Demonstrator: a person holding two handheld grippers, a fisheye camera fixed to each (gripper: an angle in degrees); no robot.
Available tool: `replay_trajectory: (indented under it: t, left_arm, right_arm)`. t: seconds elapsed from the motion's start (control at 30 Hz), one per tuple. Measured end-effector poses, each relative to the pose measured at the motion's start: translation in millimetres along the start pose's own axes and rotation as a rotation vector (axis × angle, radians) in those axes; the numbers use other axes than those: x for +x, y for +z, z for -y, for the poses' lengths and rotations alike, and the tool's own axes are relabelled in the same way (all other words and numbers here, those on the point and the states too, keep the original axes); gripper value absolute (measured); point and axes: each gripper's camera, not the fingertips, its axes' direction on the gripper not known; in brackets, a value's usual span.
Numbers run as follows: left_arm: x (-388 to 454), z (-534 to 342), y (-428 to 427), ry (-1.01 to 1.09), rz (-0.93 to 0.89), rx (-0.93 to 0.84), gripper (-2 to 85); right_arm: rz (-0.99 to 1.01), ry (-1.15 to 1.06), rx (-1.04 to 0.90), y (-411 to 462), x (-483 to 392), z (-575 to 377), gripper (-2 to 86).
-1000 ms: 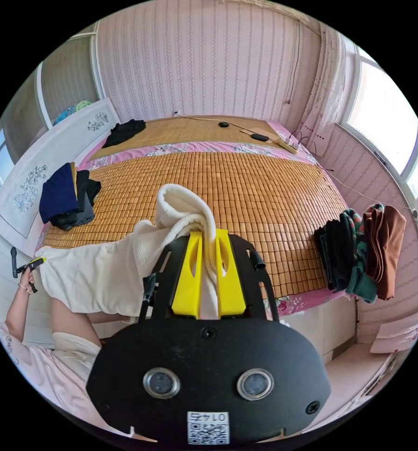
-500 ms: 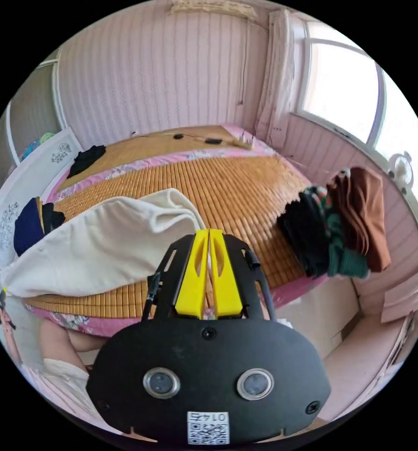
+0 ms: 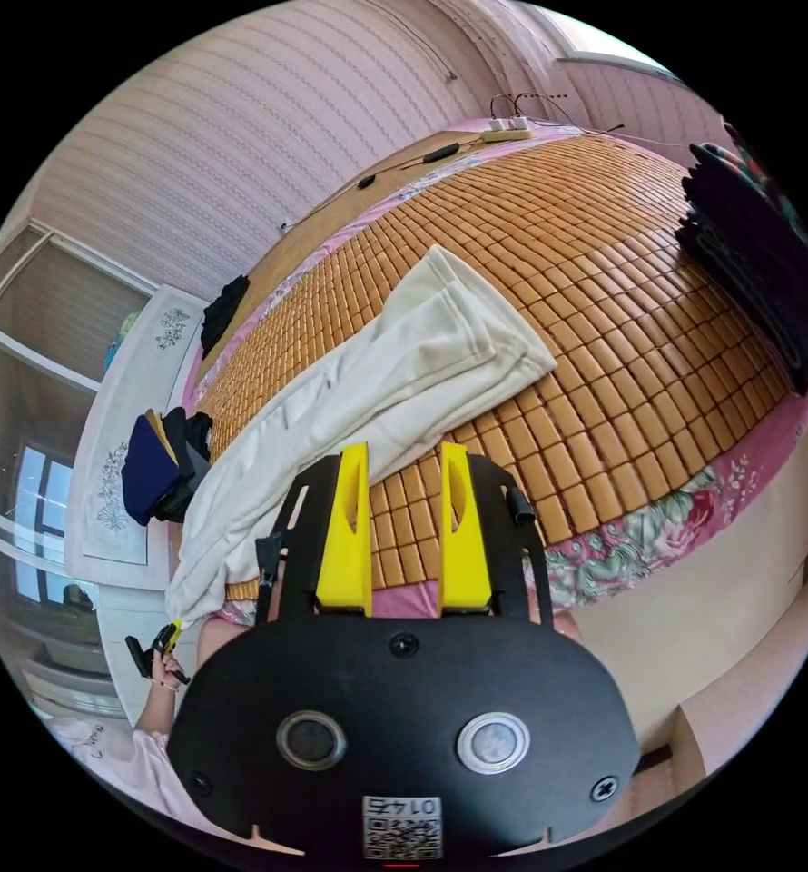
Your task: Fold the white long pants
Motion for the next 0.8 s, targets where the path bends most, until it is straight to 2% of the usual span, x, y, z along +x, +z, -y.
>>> replay_trajectory:
  t: [0.13,0.27,0.4,0.43,0.53,0.63,0.7,0.8]
  left_arm:
    - [-21.8,8.0,1.7,-0.047,-0.021,-0.007,0.1]
    - [-42.8,11.4,5.0,-0.105,-0.045,0.007,0.0]
    - [-56.7,18.7,11.2,-0.122,-0.044,0.003,-0.2]
    - [-61.2,21.6,12.4,-0.125,-0.051,0.007,-0.3]
    - [-70.0,29.6,10.1,-0.112,-0.078,0.032,-0.4]
    - [-66.2,39.2,1.0,-0.030,-0.097,0.074,-0.6]
    - [-62.2,42.4,-6.5,0.037,-0.118,0.097,-0.6]
    - [-71.1,37.5,-14.1,0.092,-0.183,0.129,-0.6]
  right_arm:
    - [0.019,0.126,0.032,21.3,15.4,38.6,12.4]
    - [-0.040,0.155,-0.040,41.0,31.4,71.3,11.3]
    - [-0.034,0.187,-0.072,44.6,45.5,88.3,5.0]
    - [0.030,0.204,-0.070,39.4,52.1,91.2,4.0]
    - [0.258,0.216,0.068,-3.1,70.7,83.6,2.6]
    - [0.437,0.116,0.173,-62.9,84.8,54.0,2.2]
    - [0.450,0.047,0.216,-102.9,93.7,23.2,2.1]
    - [0.342,0.043,0.252,-152.6,122.1,-38.9,2.3]
